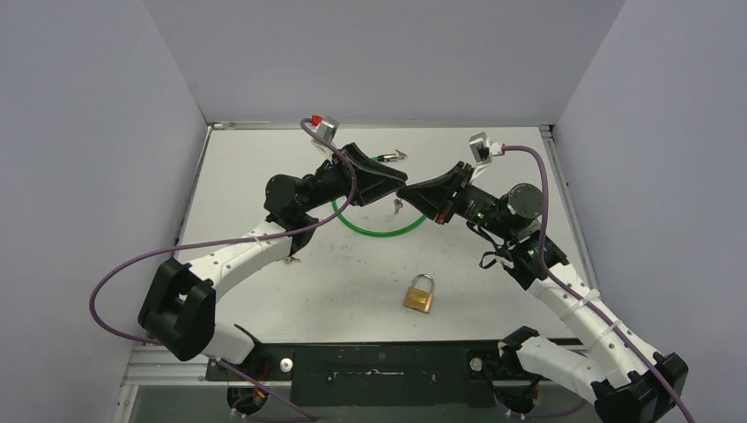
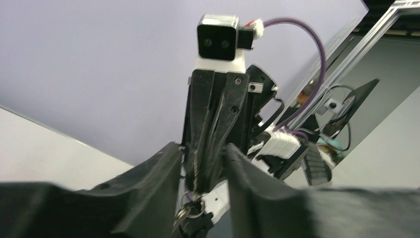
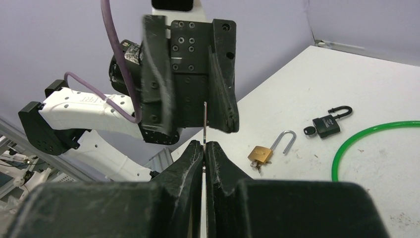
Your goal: Unlock with the key
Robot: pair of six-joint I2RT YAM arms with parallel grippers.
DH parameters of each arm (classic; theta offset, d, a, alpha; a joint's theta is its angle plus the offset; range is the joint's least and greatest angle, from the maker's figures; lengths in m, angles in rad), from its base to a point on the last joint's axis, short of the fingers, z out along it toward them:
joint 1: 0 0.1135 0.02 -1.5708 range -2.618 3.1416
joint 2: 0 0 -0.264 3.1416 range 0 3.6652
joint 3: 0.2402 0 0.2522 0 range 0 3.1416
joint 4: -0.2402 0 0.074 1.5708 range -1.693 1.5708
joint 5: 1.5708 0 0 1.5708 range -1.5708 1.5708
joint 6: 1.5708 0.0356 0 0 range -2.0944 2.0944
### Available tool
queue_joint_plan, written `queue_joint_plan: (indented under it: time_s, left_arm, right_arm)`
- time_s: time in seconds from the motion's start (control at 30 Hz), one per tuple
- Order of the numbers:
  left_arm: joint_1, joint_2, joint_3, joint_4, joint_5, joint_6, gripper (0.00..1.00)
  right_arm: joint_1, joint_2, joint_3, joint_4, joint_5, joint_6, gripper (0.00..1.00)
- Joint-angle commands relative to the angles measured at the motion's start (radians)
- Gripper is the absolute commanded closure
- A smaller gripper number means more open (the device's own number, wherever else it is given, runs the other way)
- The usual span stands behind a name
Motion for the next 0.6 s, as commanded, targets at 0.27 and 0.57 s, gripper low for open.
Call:
queue_joint_plan:
  time_s: [0.27,0.57]
  left_arm:
    - [0.109,-0.198,-0.056,-0.259,-0.311,0.151,0.11]
    - [0.060,-0.241,0.060,-1.011,-0.613,0.522,0.04]
  right_arm:
    - [-0.083,-0.080,-0.090,0.084,-0.012,0.029,1.00]
    - [-0.127,-0.137,-0.115,-0.060,0.127,-0.034,1.00]
